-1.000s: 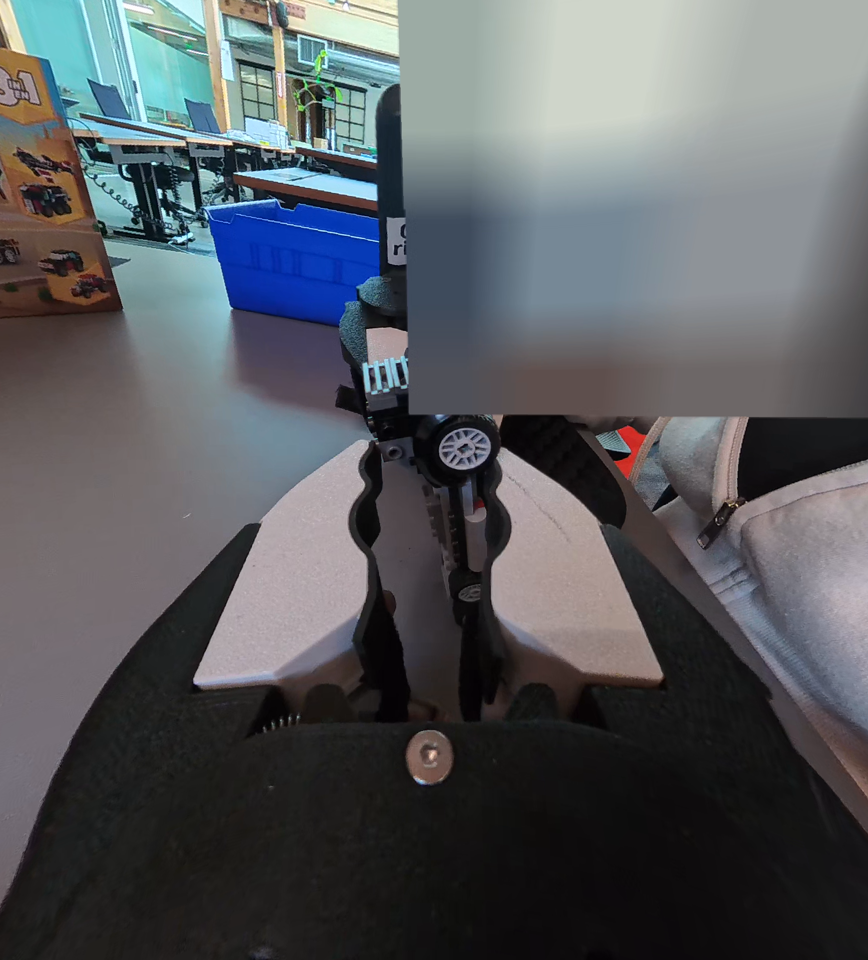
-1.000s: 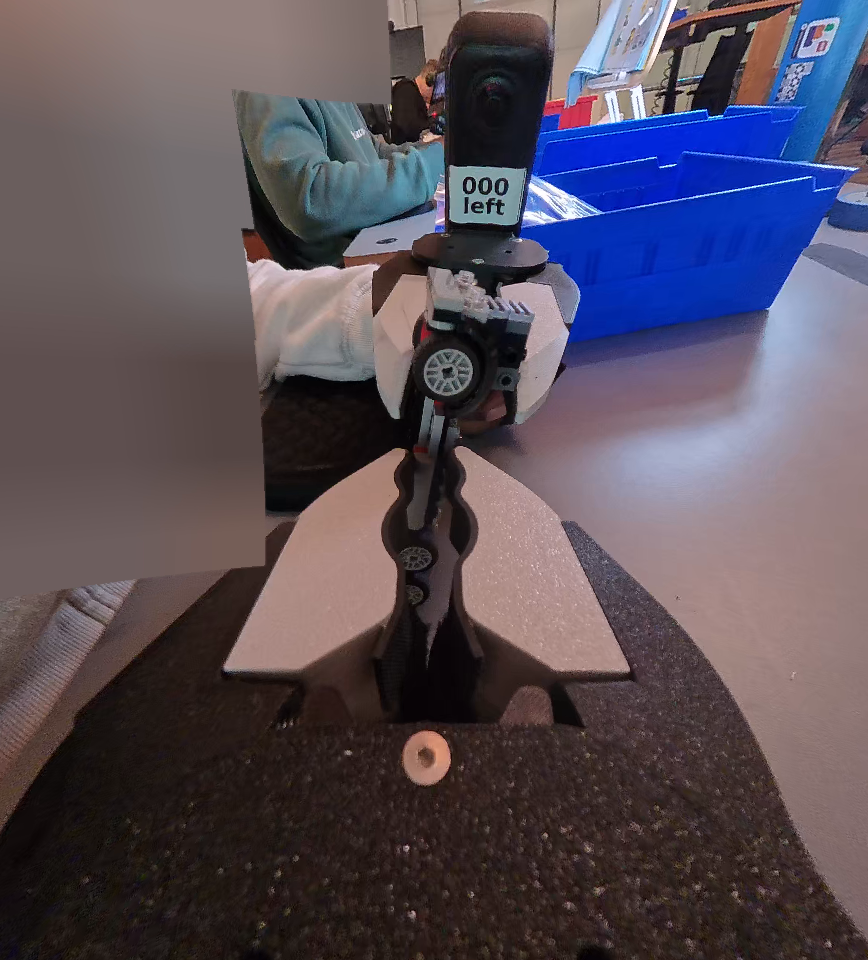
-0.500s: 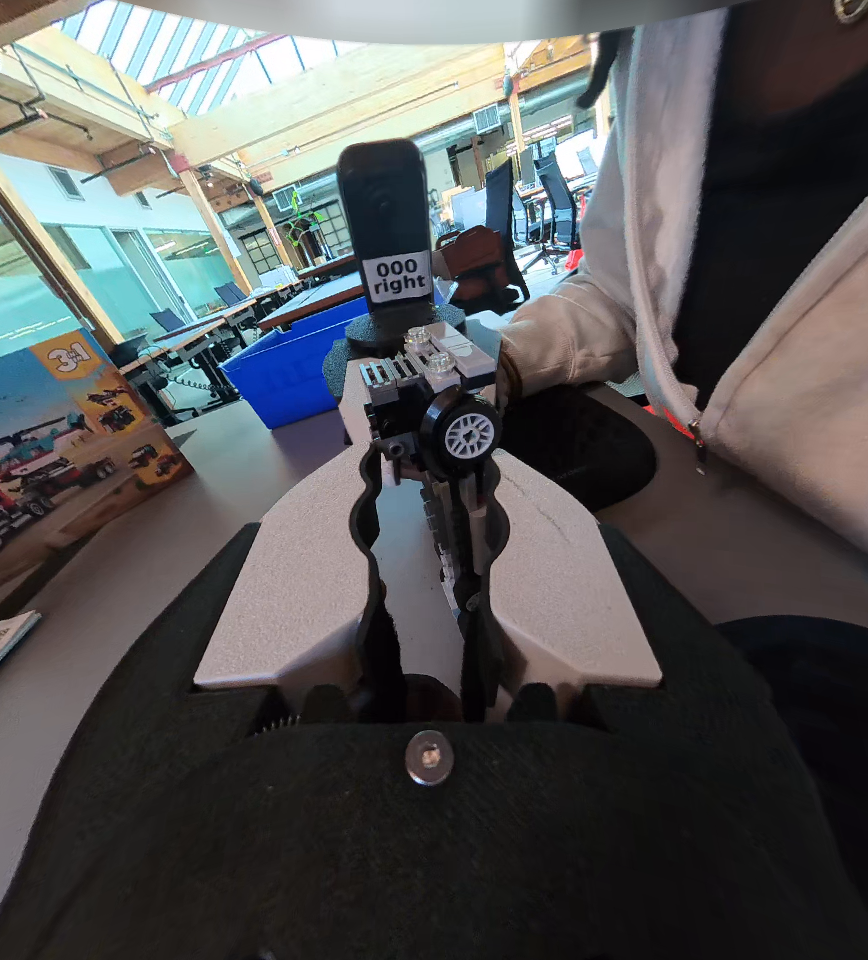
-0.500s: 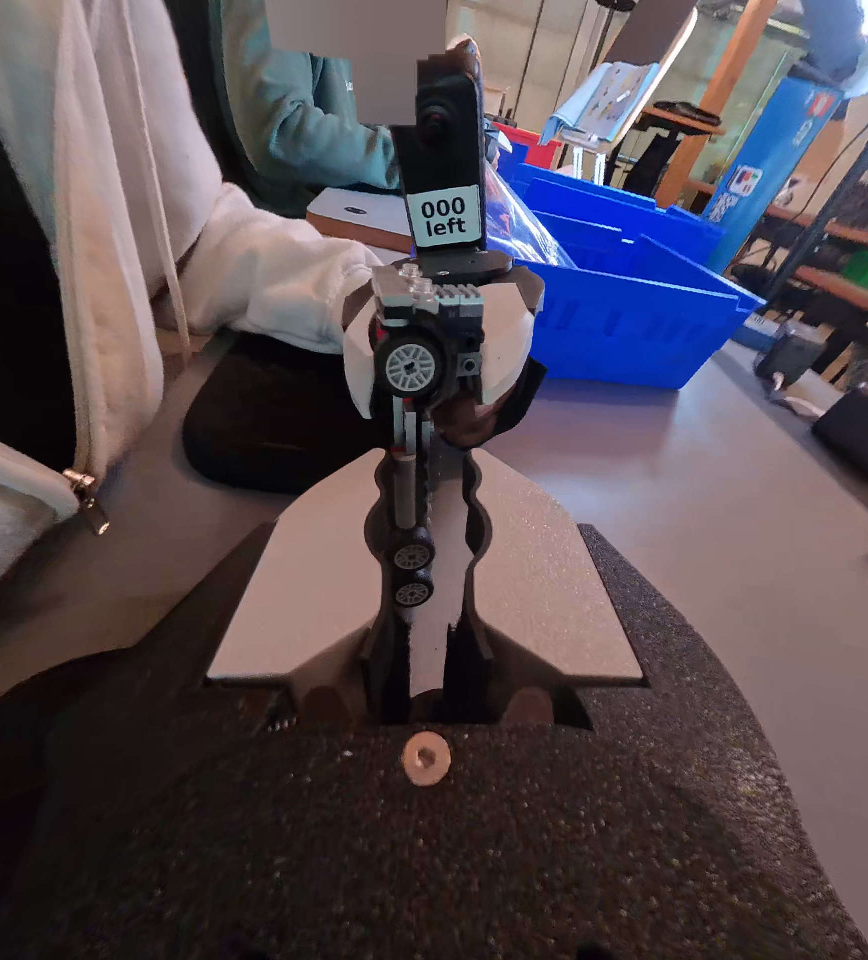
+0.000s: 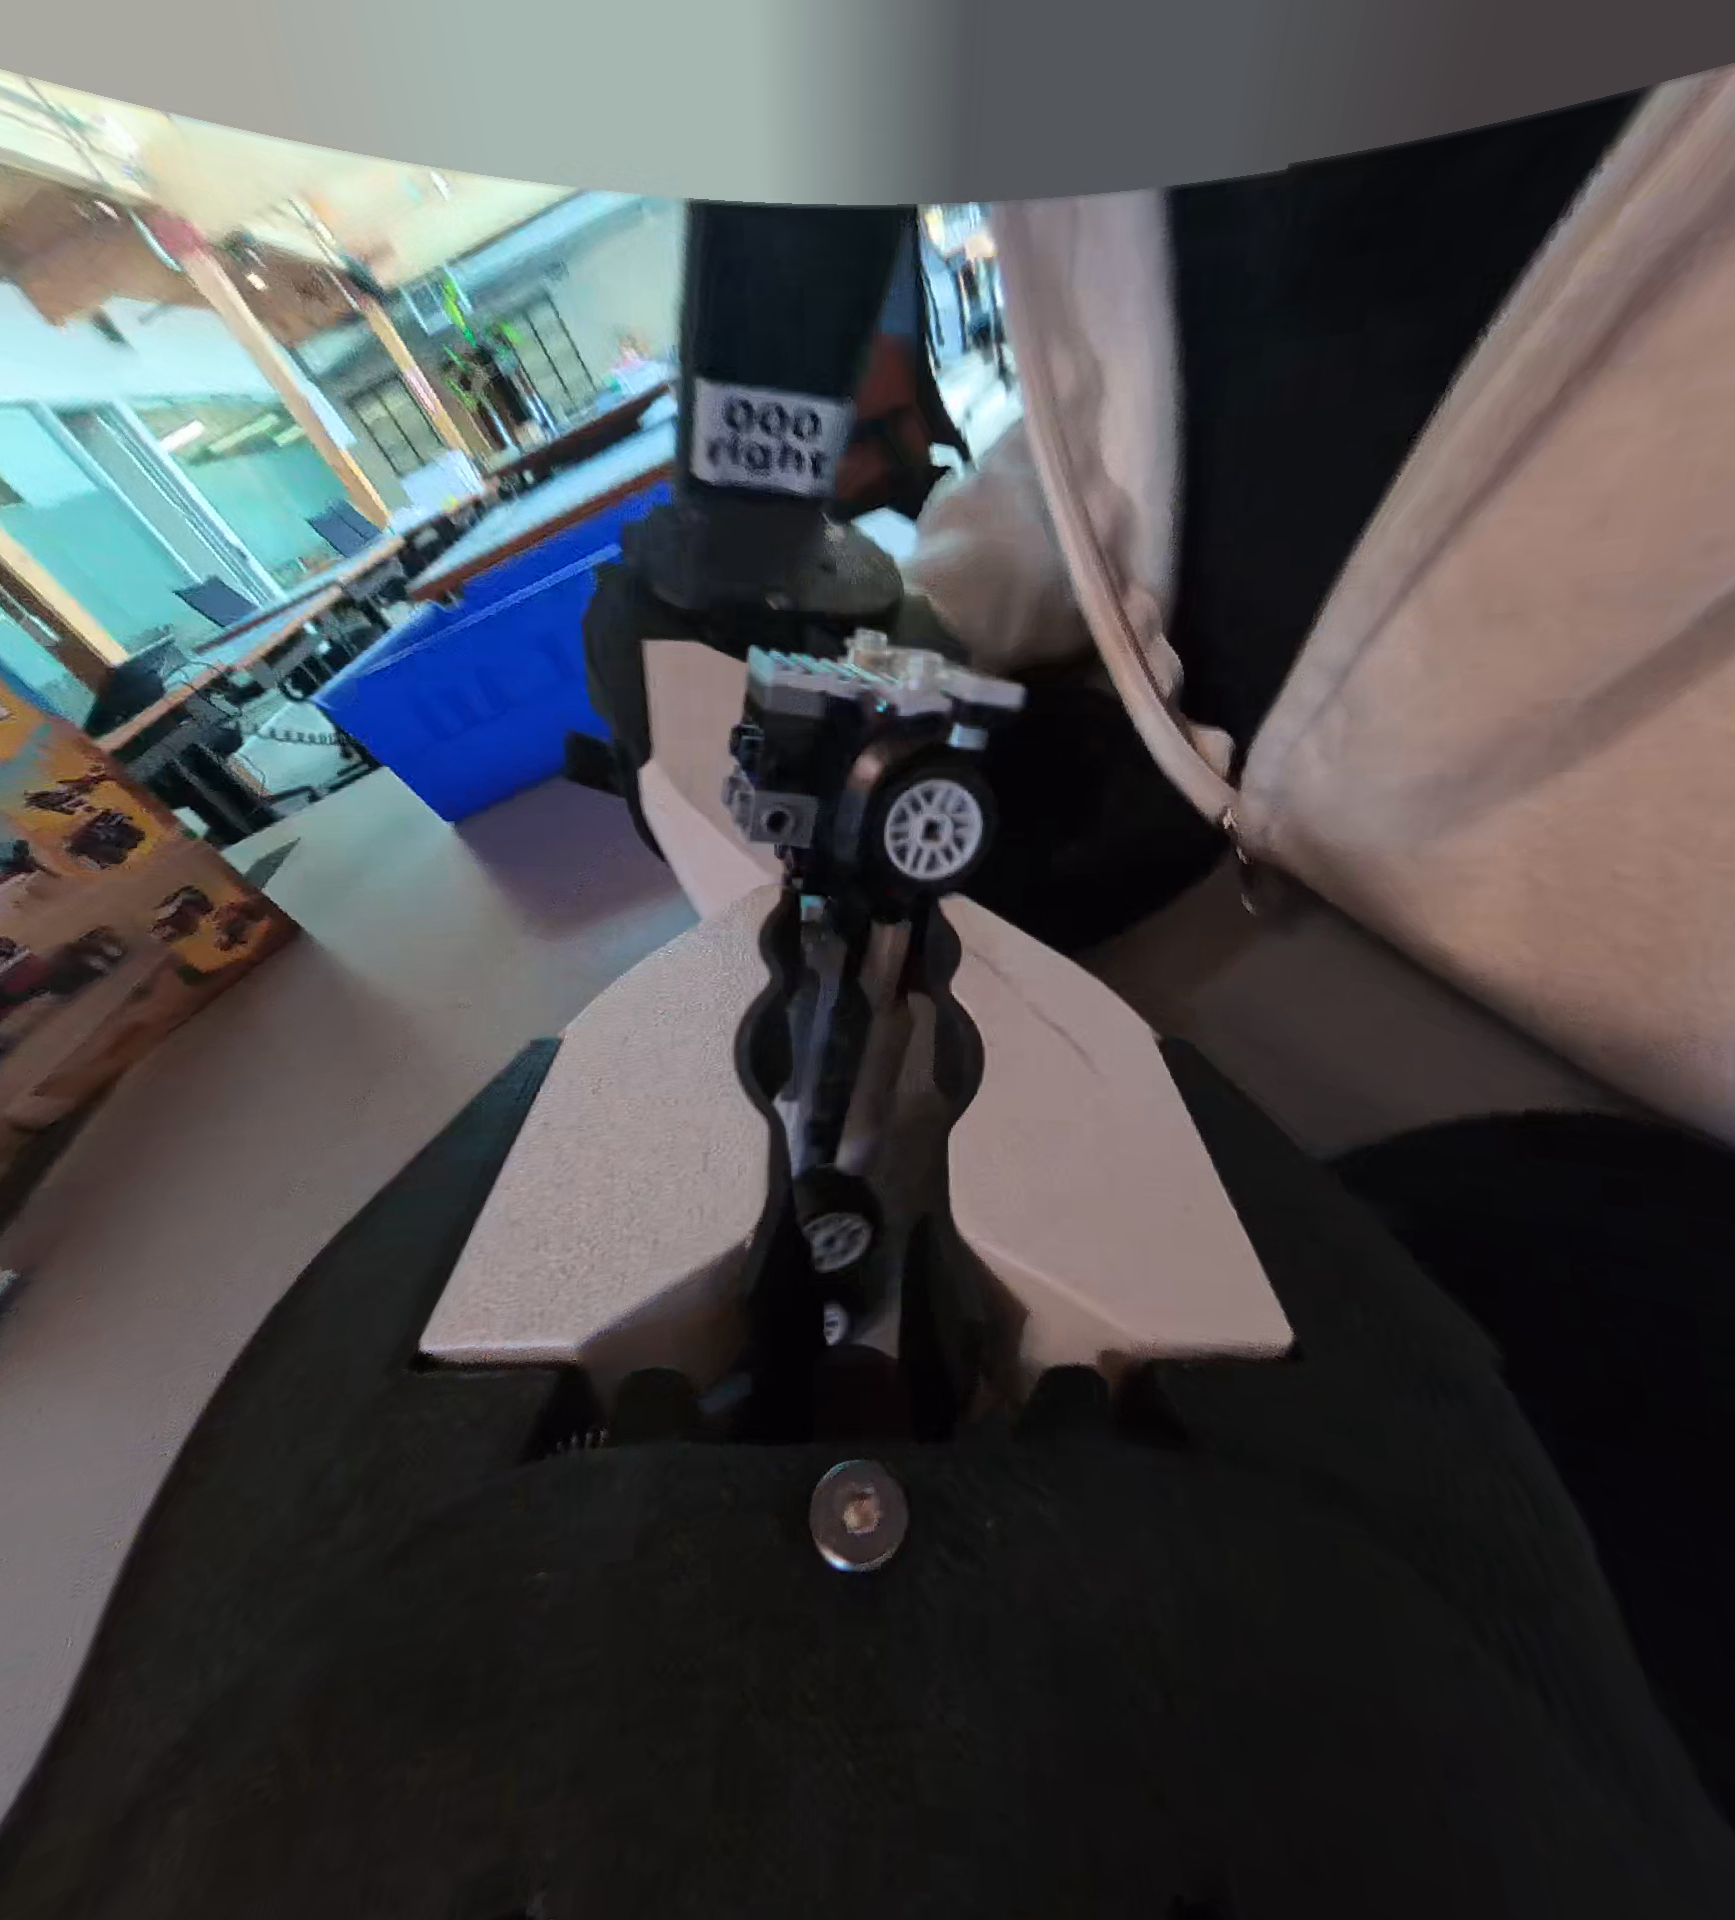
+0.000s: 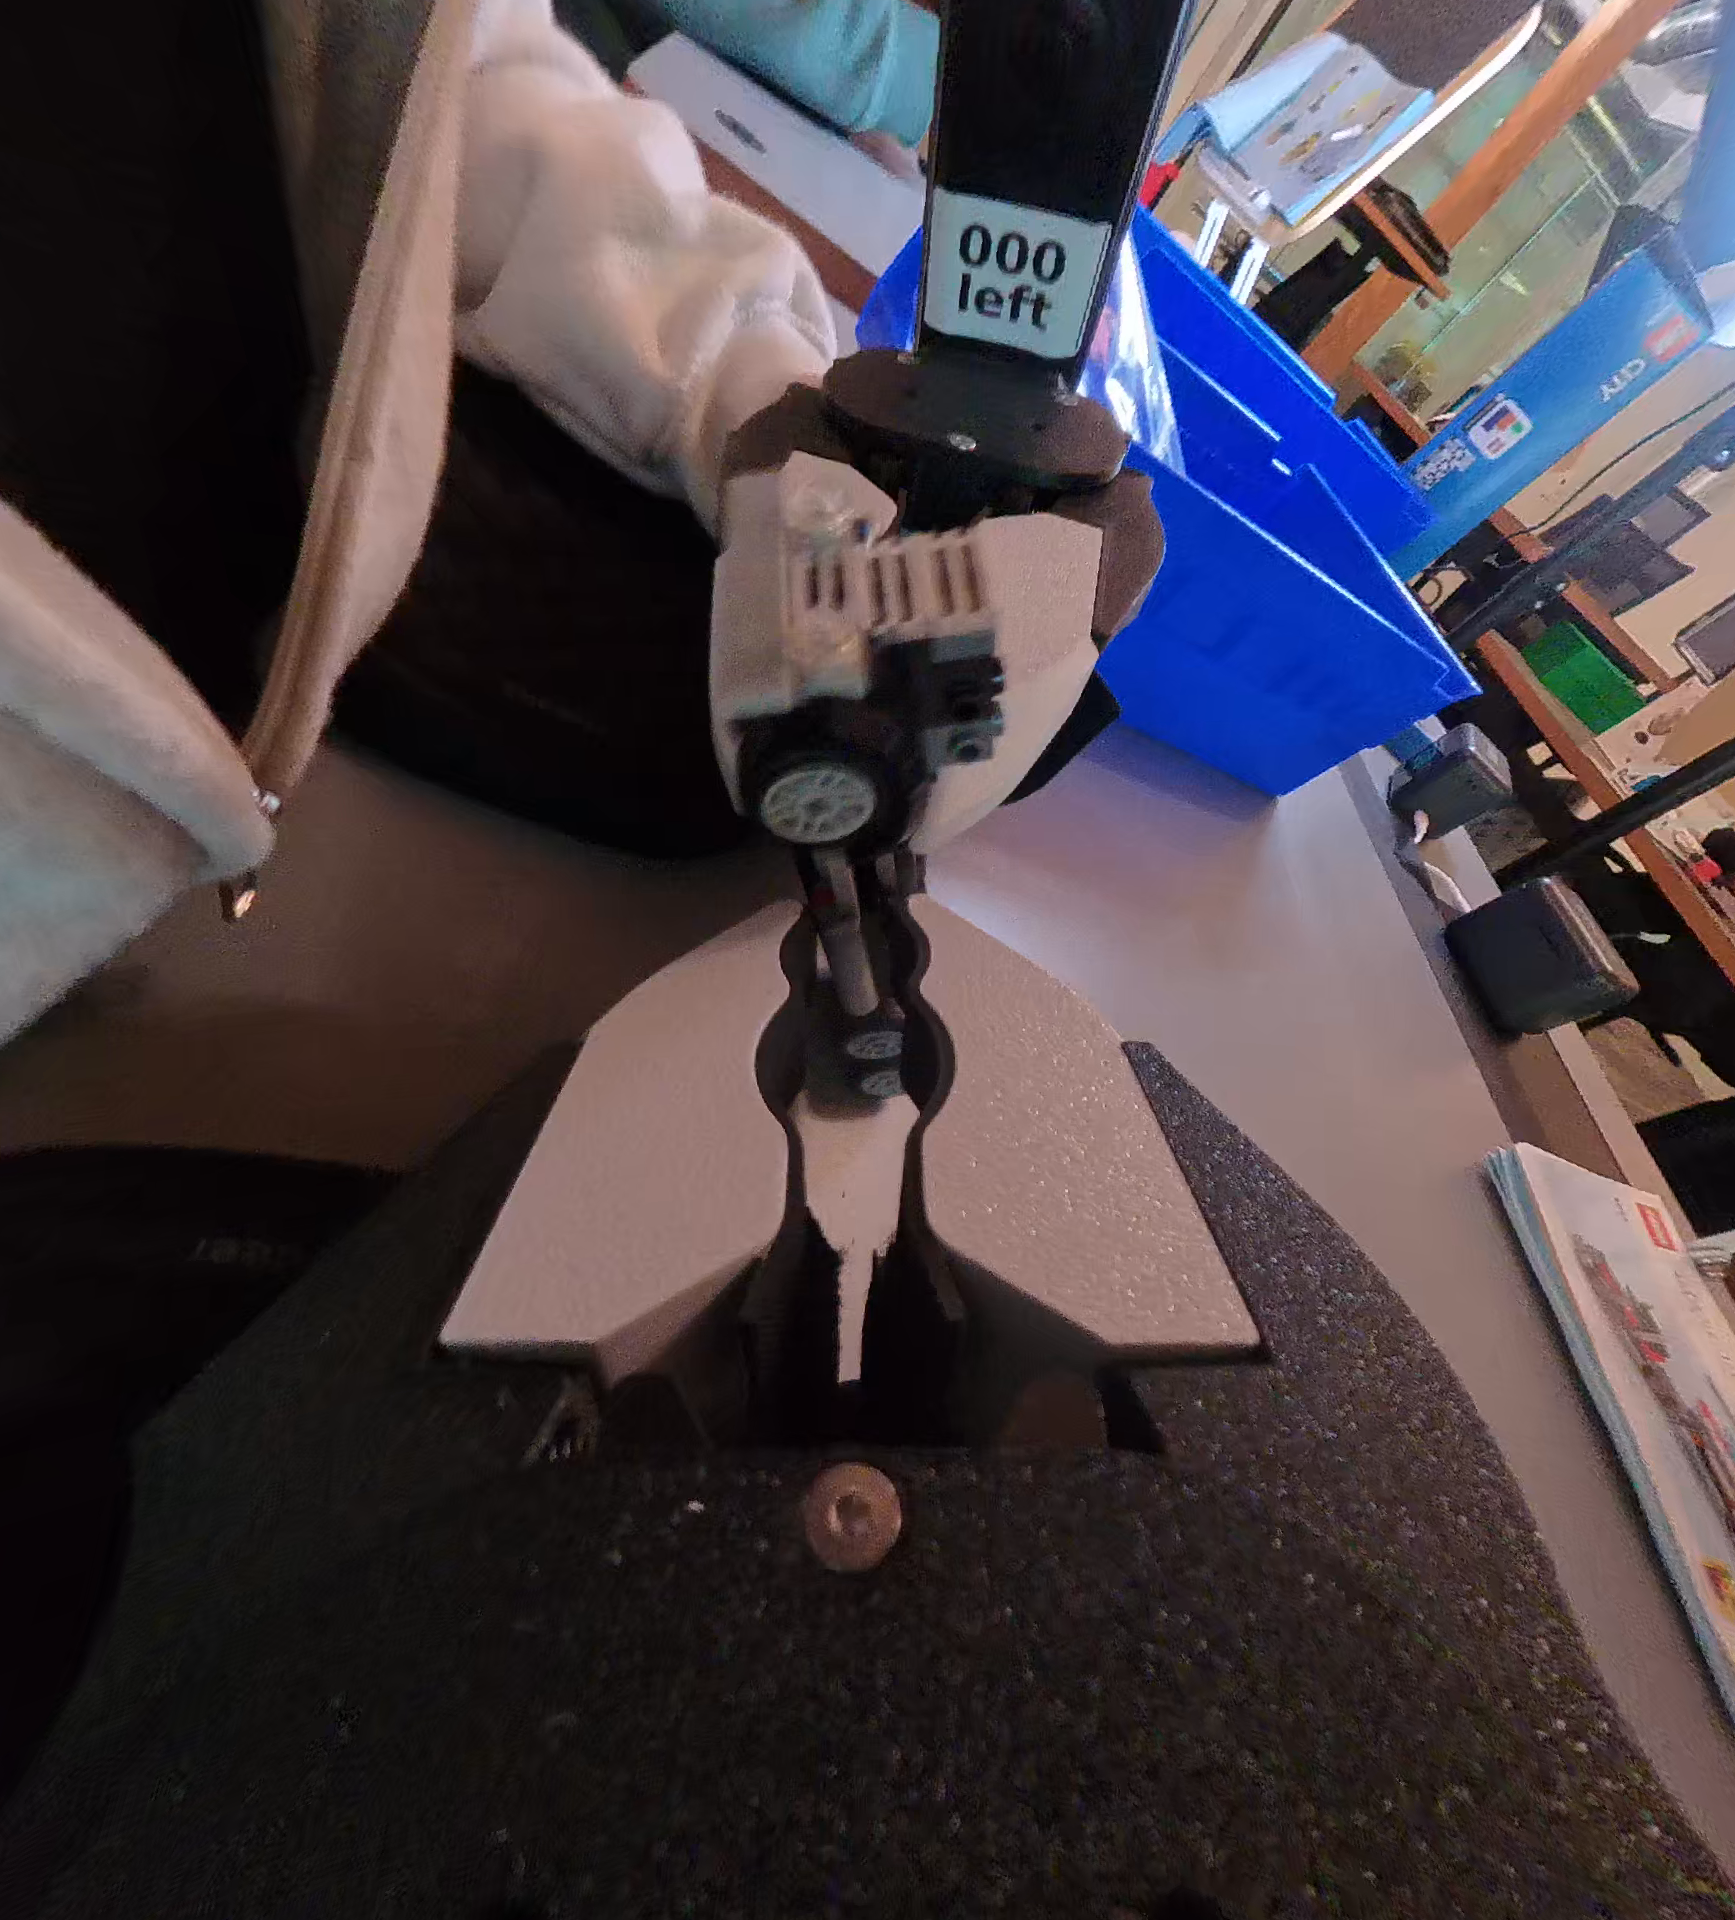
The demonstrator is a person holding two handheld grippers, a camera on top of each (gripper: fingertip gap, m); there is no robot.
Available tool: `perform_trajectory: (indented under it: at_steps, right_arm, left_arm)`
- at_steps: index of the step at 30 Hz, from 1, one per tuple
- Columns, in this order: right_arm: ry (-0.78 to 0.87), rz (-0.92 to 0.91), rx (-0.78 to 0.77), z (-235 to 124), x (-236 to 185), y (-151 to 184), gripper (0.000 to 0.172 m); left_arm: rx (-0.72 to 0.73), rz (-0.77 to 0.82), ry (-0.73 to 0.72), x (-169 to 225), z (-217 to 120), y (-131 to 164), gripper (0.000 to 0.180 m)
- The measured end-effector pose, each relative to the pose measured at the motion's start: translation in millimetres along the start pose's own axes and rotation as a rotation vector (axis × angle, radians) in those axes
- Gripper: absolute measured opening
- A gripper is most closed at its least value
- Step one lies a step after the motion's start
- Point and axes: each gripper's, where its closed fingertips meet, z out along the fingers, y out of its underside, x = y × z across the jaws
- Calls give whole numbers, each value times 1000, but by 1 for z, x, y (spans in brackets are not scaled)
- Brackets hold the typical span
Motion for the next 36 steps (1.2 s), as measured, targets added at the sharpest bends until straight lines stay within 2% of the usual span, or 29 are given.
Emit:
perform_trajectory:
  at_steps: [2,4,6,11,15,18,22,31,36]
  right_arm:
    - [7,-23,6,-1,-1,-2,12]
    - [-10,42,45,-2,0,-7,12]
    - [-1,21,24,-2,1,-4,12]
    - [0,-23,7,-1,-2,-4,12]
    - [3,-44,-5,-1,-2,-2,12]
    - [4,-18,-3,-1,0,-2,12]
    - [8,41,17,-1,4,-3,12]
    - [140,452,143,-9,47,0,12]
    - [185,481,147,-4,54,-3,13]
  left_arm:
    - [-22,53,-7,2,2,2,22]
    - [20,1,4,1,0,-4,22]
    - [12,2,-11,-1,-1,-3,23]
    - [-15,18,-43,-4,0,1,40]
    - [-31,26,-61,-6,0,4,45]
    - [-59,53,-57,-4,3,7,41]
    - [-74,73,-84,-6,6,8,25]
    - [91,-303,-271,-55,-19,-2,20]
    - [141,-424,-288,-64,-26,-2,20]
